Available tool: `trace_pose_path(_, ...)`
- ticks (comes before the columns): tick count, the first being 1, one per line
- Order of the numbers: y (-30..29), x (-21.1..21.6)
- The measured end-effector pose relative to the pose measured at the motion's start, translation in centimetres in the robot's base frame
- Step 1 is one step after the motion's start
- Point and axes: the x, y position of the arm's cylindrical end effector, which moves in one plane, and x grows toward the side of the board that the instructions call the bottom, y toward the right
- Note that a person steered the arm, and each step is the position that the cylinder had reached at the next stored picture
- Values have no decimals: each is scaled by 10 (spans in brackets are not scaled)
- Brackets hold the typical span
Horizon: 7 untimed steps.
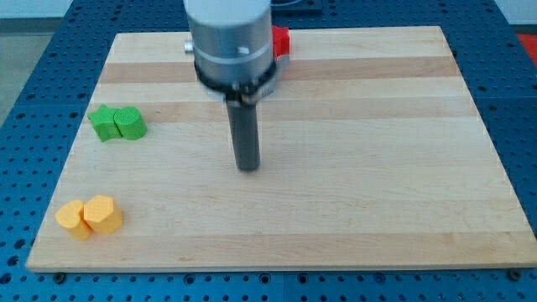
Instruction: Separate the group of yellow blocks
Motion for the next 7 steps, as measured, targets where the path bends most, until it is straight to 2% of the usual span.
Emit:
trace_pose_path(1,-37,65)
trace_pose_path(2,-114,104)
trace_pose_path(3,-146,105)
trace_pose_path(4,-260,102)
trace_pose_path(5,-262,97)
trace_pose_path(7,-213,74)
